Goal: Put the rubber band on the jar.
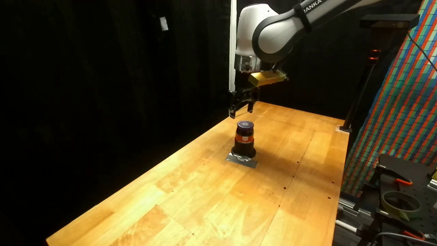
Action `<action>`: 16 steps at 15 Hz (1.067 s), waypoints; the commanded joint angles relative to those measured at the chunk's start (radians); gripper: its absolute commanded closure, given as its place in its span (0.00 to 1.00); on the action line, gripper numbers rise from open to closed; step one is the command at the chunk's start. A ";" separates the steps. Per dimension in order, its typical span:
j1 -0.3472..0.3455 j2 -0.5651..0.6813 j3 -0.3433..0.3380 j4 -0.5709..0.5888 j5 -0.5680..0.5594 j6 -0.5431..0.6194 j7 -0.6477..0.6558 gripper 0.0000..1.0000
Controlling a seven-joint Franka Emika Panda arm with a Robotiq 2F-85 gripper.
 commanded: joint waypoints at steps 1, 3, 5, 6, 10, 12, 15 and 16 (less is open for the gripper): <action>0.016 0.074 -0.036 0.094 0.041 -0.045 -0.012 0.00; 0.016 0.102 -0.044 0.114 0.054 -0.058 -0.010 0.00; 0.016 0.127 -0.050 0.131 0.067 -0.064 -0.006 0.00; 0.018 0.137 -0.053 0.135 0.070 -0.067 -0.003 0.00; 0.016 0.167 -0.061 0.149 0.081 -0.078 0.002 0.00; 0.013 0.175 -0.063 0.152 0.091 -0.083 0.003 0.00; 0.008 0.172 -0.061 0.144 0.113 -0.102 -0.001 0.00; 0.010 0.172 -0.066 0.142 0.112 -0.097 0.006 0.00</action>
